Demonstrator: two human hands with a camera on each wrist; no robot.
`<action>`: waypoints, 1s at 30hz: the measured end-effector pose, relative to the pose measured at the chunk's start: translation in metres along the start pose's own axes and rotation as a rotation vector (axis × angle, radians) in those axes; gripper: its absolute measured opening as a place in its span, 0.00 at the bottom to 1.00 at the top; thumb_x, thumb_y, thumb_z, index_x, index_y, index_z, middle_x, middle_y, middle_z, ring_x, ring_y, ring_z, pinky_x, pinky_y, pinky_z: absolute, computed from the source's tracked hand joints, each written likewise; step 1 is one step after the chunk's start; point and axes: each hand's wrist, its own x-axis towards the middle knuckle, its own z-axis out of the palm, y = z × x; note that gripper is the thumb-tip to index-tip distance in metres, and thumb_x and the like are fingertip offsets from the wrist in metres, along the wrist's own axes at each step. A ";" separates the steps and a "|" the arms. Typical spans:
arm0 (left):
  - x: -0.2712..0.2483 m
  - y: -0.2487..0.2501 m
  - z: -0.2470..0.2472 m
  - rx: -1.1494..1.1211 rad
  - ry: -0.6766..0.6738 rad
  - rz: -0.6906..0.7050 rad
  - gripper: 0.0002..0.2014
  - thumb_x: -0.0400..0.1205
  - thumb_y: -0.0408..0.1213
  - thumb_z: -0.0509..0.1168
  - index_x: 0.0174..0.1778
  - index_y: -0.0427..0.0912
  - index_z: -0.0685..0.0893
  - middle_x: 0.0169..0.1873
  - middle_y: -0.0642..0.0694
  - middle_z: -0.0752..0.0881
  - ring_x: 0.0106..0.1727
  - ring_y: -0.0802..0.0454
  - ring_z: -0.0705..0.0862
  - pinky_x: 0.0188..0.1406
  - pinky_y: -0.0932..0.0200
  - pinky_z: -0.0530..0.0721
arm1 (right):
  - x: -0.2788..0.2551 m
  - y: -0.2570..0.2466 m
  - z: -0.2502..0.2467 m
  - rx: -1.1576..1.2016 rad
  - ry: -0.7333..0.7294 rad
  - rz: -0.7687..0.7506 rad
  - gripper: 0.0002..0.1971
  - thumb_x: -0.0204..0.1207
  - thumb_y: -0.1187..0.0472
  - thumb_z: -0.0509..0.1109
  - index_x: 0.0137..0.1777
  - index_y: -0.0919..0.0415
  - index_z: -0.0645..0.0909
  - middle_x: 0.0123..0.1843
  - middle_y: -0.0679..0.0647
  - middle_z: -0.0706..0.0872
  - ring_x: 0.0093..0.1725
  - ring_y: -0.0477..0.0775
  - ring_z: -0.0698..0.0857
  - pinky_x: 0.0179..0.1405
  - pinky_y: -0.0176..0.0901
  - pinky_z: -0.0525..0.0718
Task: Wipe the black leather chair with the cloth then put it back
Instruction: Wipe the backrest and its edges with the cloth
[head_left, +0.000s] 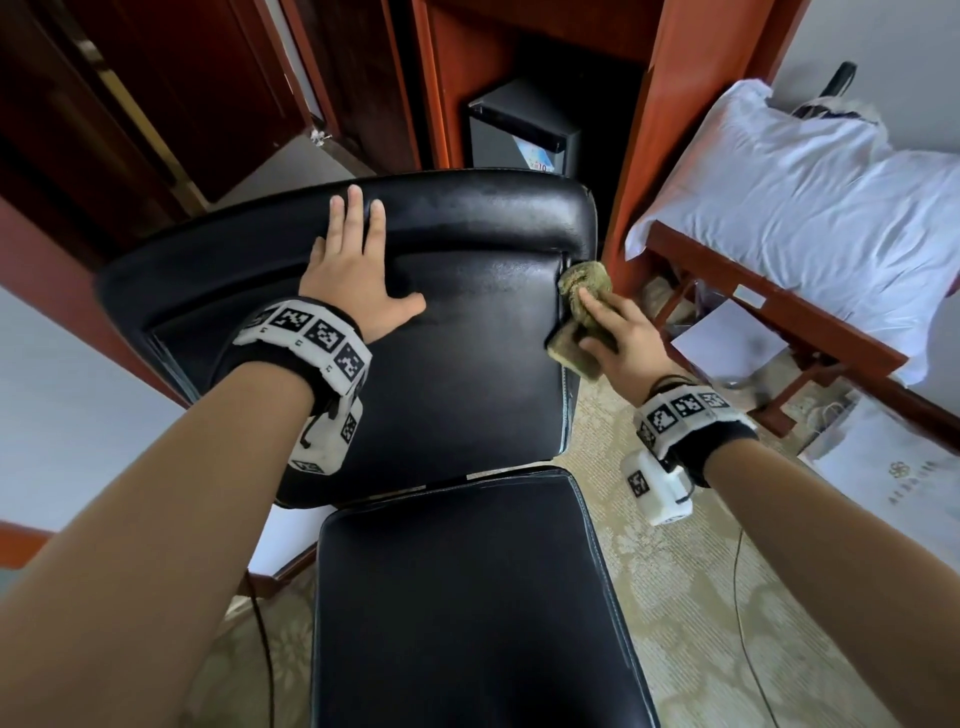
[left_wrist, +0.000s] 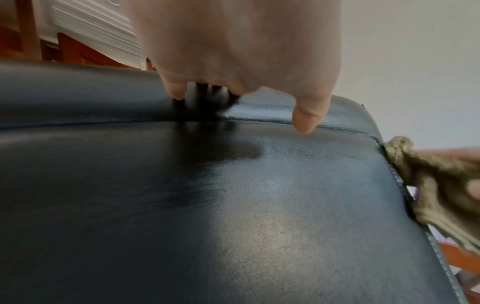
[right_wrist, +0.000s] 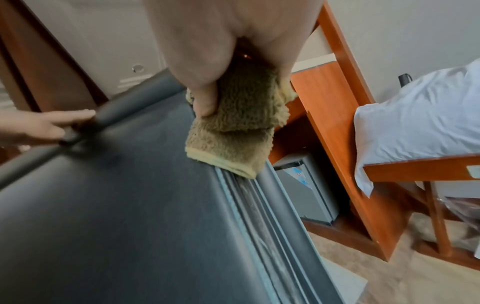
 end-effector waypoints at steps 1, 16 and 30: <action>0.000 0.000 0.000 0.001 0.001 0.000 0.49 0.77 0.56 0.65 0.82 0.40 0.40 0.81 0.42 0.35 0.82 0.45 0.35 0.80 0.44 0.47 | 0.002 -0.001 -0.005 0.025 0.045 -0.013 0.29 0.75 0.69 0.70 0.76 0.60 0.69 0.73 0.65 0.72 0.70 0.67 0.72 0.74 0.49 0.64; -0.001 0.002 -0.002 -0.005 -0.005 -0.016 0.49 0.77 0.55 0.65 0.82 0.40 0.40 0.82 0.42 0.35 0.82 0.45 0.35 0.80 0.45 0.48 | 0.009 -0.042 0.014 -0.180 0.038 -0.056 0.33 0.76 0.65 0.69 0.79 0.55 0.62 0.75 0.69 0.62 0.66 0.72 0.69 0.71 0.57 0.68; -0.002 0.001 -0.001 -0.021 0.002 -0.009 0.49 0.77 0.55 0.65 0.82 0.41 0.39 0.81 0.43 0.34 0.82 0.46 0.34 0.80 0.45 0.47 | -0.013 -0.056 -0.049 0.022 -0.138 -0.321 0.25 0.71 0.57 0.70 0.69 0.59 0.77 0.56 0.56 0.81 0.53 0.49 0.79 0.57 0.38 0.75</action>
